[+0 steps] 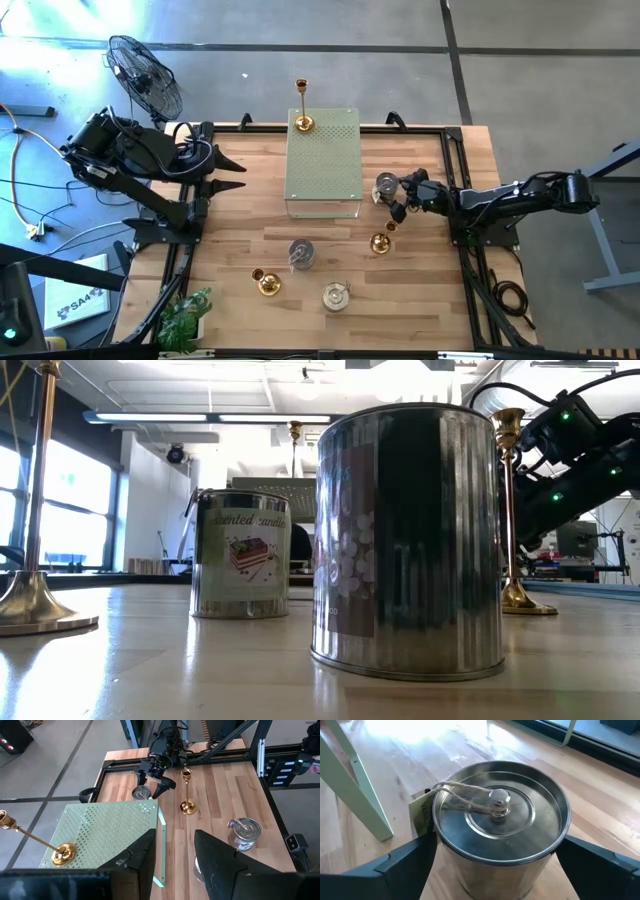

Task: Pick & Place candle stick holders
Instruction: Put the top green scented candle on the shelf

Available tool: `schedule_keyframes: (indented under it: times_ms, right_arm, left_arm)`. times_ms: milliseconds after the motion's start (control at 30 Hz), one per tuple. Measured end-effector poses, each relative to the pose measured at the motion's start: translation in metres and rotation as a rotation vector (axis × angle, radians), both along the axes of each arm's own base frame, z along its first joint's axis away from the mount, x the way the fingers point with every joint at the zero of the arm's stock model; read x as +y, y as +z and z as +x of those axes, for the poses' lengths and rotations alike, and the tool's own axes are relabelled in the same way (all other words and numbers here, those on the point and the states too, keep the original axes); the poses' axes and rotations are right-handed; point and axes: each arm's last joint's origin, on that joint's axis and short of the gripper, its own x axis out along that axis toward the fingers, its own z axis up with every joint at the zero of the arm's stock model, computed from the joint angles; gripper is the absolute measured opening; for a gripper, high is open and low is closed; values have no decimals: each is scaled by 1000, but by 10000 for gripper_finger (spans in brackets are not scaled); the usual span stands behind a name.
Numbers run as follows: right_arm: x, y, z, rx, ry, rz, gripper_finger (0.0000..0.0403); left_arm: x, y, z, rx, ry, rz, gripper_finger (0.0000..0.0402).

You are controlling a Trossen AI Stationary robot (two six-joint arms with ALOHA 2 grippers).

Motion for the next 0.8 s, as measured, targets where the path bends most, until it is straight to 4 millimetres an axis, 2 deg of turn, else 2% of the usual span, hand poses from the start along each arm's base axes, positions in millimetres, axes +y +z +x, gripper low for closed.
schedule_keyframes:
  times_ms: [300, 800]
  right_arm:
    - [0, 4, 3, -14, 67, -67, 396]
    - [1, 4, 3, -22, 93, -45, 397]
  left_arm:
    - [1, 0, 0, -6, 31, 18, 131]
    - [1, 0, 0, -5, 31, 19, 131]
